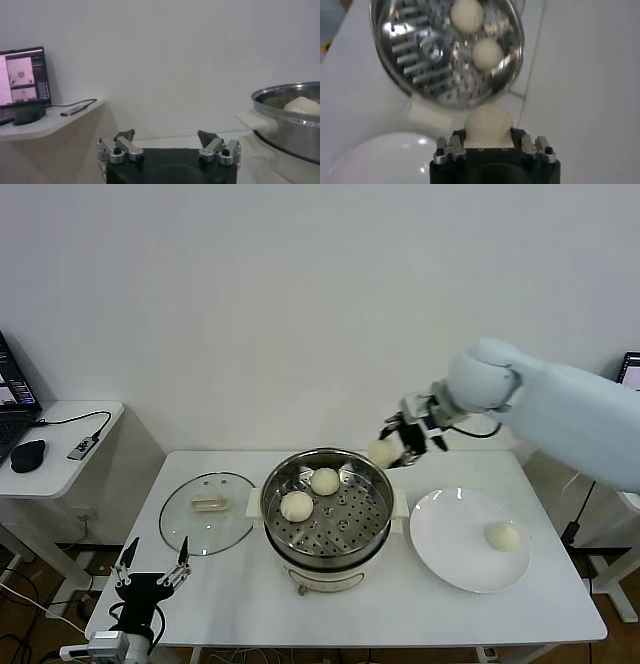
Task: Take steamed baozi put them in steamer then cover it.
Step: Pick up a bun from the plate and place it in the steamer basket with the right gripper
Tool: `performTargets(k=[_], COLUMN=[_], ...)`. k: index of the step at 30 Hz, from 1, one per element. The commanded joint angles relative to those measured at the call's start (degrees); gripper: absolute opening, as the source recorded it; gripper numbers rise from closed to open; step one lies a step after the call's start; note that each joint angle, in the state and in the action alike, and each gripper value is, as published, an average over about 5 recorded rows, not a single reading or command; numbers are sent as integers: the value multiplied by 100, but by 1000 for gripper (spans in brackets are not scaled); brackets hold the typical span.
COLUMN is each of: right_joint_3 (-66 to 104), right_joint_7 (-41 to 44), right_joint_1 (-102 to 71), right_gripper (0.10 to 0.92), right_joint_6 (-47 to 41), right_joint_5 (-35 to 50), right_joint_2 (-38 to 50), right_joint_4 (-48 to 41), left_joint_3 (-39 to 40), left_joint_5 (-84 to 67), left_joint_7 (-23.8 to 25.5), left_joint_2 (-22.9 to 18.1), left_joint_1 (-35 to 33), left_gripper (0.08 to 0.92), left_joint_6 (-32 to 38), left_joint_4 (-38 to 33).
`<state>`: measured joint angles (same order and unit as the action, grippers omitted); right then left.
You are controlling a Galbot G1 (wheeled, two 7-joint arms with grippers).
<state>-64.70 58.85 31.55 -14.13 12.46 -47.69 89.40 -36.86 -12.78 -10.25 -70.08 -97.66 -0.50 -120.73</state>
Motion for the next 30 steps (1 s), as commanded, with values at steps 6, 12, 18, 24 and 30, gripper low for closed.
performTargets(k=[6, 12, 18, 24, 30], right_joint_3=[-888, -1043, -1097, -1118, -1122], right_joint_7=[-170, -144, -104, 74, 174], right_joint_1=[79, -35, -163, -169, -121], right_gripper=[585, 585, 585, 585, 585], right_joint_6=[1214, 1780, 2284, 2561, 2733], right_joint_5=[-107, -566, -1105, -1380, -1407], right_joint_2=[-1422, -1667, -1670, -1575, -1472], right_joint_4=[-151, -267, -290, -240, -164], left_joint_3=[-105, -126, -126, -121, -115], left_joint_5=[-23, -30, -30, -30, -26], left_joint_7=[-3, -8, -10, -12, -12], left_joint_2=[-44, -83, -104, -115, -131], left_joint_1=[-3, -11, -10, -3, -7], left_gripper=[823, 823, 823, 823, 823], left_joint_6=[-5, -1, 4, 3, 3], left_joint_4=[-22, -30, -20, -12, -9])
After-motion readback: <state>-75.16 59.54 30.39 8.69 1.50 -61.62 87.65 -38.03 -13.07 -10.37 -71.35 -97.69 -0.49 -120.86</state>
